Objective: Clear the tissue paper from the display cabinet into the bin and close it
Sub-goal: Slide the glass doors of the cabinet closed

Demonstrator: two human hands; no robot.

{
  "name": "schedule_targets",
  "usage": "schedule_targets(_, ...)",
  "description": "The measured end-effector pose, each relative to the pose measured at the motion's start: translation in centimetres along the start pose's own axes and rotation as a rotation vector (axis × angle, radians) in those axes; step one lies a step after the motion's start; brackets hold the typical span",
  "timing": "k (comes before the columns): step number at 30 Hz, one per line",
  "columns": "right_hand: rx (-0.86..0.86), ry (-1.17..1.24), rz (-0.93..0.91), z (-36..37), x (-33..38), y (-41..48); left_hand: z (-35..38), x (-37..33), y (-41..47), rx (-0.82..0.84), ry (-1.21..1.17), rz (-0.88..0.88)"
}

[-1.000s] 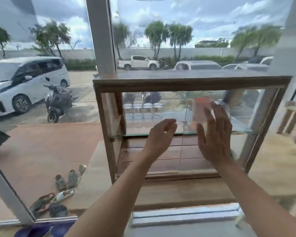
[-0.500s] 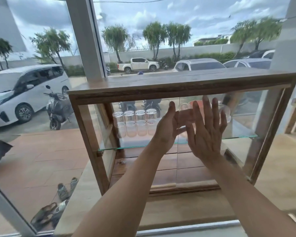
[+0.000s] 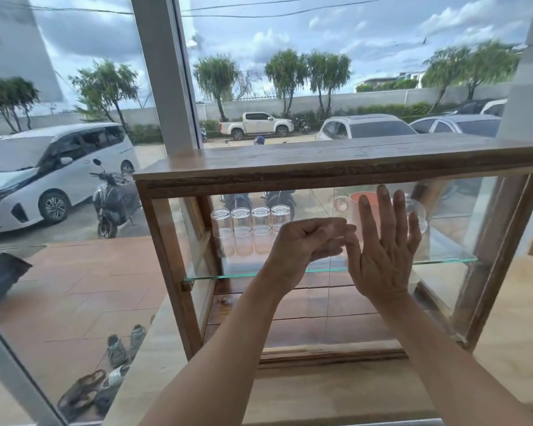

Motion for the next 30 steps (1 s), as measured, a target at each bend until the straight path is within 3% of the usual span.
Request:
schedule_targets(11, -0.004, 0.026, 0.001, -0.5, 0.1, 0.0, -10.7, -7.3, -7.9, -0.407, 0.149, 0.223)
schedule_targets(27, 0.119, 0.104, -0.035, -2.9, -0.2, 0.3, -10.3, -8.6, -9.9, -0.583, 0.343, 0.310)
schedule_targets(30, 0.119, 0.188, -0.082, -4.2, 0.8, 0.0, -9.8, -9.0, -11.6, -0.697, 0.574, 0.402)
Point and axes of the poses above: each hand's wrist, its own y-axis towards the middle knuckle, its own z-axis out of the palm, x = y × z, the point moved 4 cm from there along y, towards the middle knuckle, and after that the axes turned 14 degrees about -y, right-handed, at the moved point
